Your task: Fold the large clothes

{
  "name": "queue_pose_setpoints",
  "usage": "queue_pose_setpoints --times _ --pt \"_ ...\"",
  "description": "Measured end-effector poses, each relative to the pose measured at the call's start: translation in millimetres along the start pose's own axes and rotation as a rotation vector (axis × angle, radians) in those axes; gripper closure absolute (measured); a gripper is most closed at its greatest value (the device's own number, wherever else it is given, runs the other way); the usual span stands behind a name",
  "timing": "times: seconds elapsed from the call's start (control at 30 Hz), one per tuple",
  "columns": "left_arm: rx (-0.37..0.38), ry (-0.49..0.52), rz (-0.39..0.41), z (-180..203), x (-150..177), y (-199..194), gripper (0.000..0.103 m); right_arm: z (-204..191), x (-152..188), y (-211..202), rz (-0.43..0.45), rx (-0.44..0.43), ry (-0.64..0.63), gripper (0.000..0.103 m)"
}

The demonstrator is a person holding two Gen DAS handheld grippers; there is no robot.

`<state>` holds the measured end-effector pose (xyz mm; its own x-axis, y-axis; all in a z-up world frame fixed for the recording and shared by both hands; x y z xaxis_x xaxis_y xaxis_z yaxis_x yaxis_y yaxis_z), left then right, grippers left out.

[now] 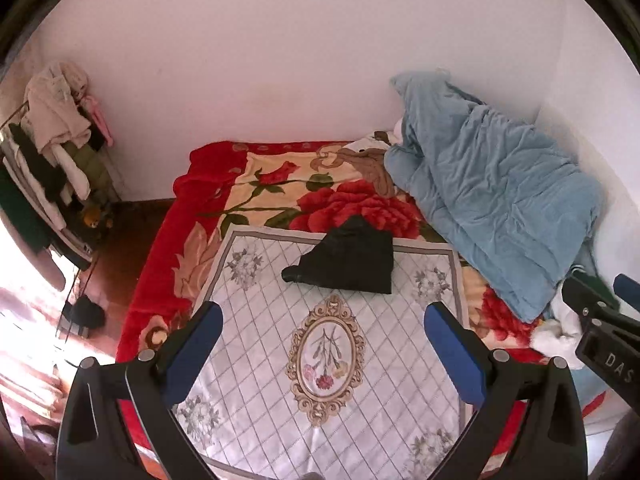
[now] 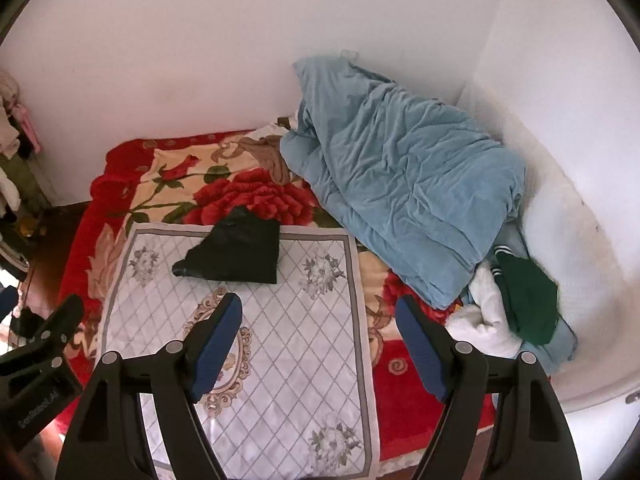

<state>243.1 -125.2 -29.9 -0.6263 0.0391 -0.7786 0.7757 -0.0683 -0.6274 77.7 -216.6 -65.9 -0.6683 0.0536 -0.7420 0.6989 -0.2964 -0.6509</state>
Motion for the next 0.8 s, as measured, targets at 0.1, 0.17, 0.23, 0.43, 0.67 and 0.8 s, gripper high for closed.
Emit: queue_pose_setpoints --times 0.1,0.17,0.23,0.43,0.67,0.8 --pt "0.003 -0.015 -0.004 -2 -2 -13 0.0 3 -2 -16 0.01 -0.008 -0.007 0.021" --pt "-0.002 -0.015 0.007 -2 -3 -22 0.0 3 -3 -24 0.01 -0.022 -0.014 0.016" --pt "-0.004 -0.017 0.019 -3 -1 -29 0.0 3 -2 -31 0.013 -0.023 -0.017 0.015" --pt "-0.011 -0.007 0.053 -4 -1 -44 0.0 4 0 -44 0.032 -0.024 -0.018 0.012" --pt "-0.018 -0.02 0.094 -8 -5 -56 0.0 4 -6 -57 0.059 -0.027 -0.026 0.01" --pt "-0.013 -0.024 0.101 -8 -6 -58 0.0 6 -8 -61 0.076 -0.02 -0.029 0.009"
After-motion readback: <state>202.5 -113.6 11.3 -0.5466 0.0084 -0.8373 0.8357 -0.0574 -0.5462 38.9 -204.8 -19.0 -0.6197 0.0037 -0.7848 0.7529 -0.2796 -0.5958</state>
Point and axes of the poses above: each gripper's, at about its wrist camera, not at the fingertips, and y roughly the way its jaws point, z to its right, x to its underside, the point moved 1 cm from there along y, roughly the way its jaws point, and after that the axes turned 13 degrees about z, right-handed, at the moved point
